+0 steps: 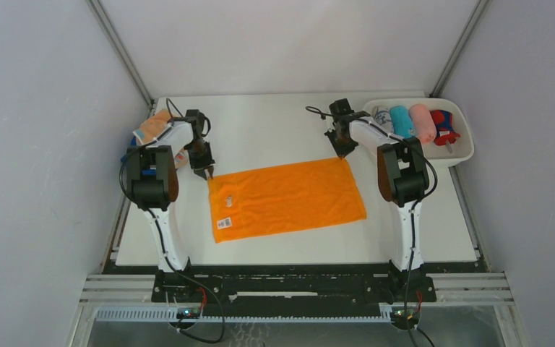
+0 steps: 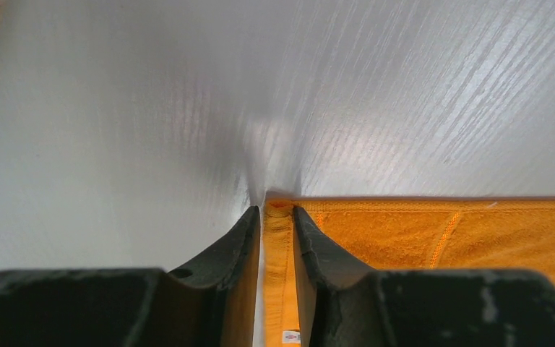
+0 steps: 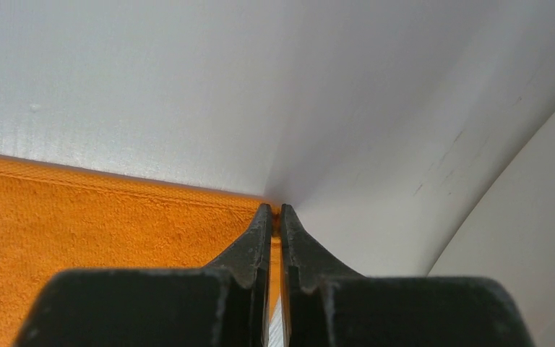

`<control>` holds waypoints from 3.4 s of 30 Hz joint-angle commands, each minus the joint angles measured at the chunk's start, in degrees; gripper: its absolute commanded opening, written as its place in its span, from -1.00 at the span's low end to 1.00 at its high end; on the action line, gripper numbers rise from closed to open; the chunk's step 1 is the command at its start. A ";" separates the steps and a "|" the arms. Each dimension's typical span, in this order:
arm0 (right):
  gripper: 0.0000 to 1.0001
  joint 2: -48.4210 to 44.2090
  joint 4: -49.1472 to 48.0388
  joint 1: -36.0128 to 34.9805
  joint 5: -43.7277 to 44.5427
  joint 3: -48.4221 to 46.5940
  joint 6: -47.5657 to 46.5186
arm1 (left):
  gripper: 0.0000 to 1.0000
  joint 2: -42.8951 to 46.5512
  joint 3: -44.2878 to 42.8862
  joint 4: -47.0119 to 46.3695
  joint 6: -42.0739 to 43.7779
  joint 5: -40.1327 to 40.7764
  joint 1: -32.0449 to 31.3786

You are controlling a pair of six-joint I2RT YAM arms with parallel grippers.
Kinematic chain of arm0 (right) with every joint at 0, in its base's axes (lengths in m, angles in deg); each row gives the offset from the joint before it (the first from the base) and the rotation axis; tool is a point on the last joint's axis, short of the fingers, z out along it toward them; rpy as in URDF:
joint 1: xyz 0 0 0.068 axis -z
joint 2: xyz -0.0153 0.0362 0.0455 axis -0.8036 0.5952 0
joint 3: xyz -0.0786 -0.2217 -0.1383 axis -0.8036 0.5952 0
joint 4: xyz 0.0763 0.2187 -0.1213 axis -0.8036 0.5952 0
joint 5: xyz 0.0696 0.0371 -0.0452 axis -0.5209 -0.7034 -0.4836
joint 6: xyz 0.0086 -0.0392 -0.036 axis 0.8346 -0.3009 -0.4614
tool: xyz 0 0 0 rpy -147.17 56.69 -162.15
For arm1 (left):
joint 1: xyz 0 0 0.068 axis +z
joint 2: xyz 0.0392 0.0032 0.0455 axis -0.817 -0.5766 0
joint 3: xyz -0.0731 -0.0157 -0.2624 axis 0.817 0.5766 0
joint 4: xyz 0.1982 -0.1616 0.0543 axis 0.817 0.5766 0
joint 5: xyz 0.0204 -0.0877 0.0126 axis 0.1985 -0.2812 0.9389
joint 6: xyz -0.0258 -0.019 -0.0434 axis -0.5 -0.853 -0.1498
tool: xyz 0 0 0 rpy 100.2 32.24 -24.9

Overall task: Roll the towels
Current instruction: Fold the towel at the center of the board.

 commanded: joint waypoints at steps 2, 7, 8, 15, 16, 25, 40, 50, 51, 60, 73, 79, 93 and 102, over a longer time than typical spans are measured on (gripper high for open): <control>-1.00 -2.25 -2.98 1.90 2.88 2.22 0.61 | -0.46 0.57 -1.41 0.30 -1.01 0.25 -1.04; -1.00 -3.07 -4.40 1.86 2.78 3.16 -0.07 | -0.47 0.23 -2.01 -0.26 -2.23 -1.20 -1.62; -1.00 -3.00 -4.50 1.80 2.73 3.18 -0.13 | -0.47 0.15 -2.16 -0.24 -2.44 -1.26 -1.66; -1.00 -3.53 -5.47 2.41 2.99 4.07 -0.03 | -0.48 0.33 -1.38 -0.94 -3.65 -1.28 -2.50; -1.00 -3.78 -5.75 2.47 2.82 4.33 -0.03 | -0.48 0.52 -1.16 -1.05 -3.73 -1.21 -2.64; -1.00 -6.19 -8.83 3.22 1.30 7.15 -0.25 | -0.48 2.82 2.30 -3.72 -5.95 -1.62 -3.75; -1.00 -7.95 -11.42 3.24 0.80 9.69 -0.82 | -0.95 2.67 1.64 -4.61 -6.58 -0.24 -4.26; -1.00 -9.08 -12.52 3.71 1.15 7.28 -1.29 | -1.00 3.73 -4.27 -2.85 -2.28 1.77 -2.38; -1.00 -9.37 -12.67 3.74 1.22 6.89 -1.17 | -1.00 3.85 -5.24 -2.66 -1.59 1.96 -2.29; -1.00 -15.99 -14.71 4.36 1.13 8.33 0.58 | -1.00 8.22 -5.47 -3.36 0.50 2.79 -1.84; -1.00 -29.03 -15.97 4.28 1.58 21.07 7.24 | -1.00 21.53 8.37 -4.88 -3.74 3.96 -2.29; -1.00 -32.95 -17.02 4.28 5.78 26.82 11.99 | -1.00 27.65 16.85 -7.00 -7.94 3.47 -5.12; -1.00 -40.19 -21.95 4.54 13.73 36.85 19.23 | -1.00 42.71 35.85 -13.12 -16.67 3.46 -5.29; -1.00 -42.57 -26.13 4.69 18.72 42.29 20.34 | -1.00 50.27 46.88 -19.86 -22.48 2.34 -8.35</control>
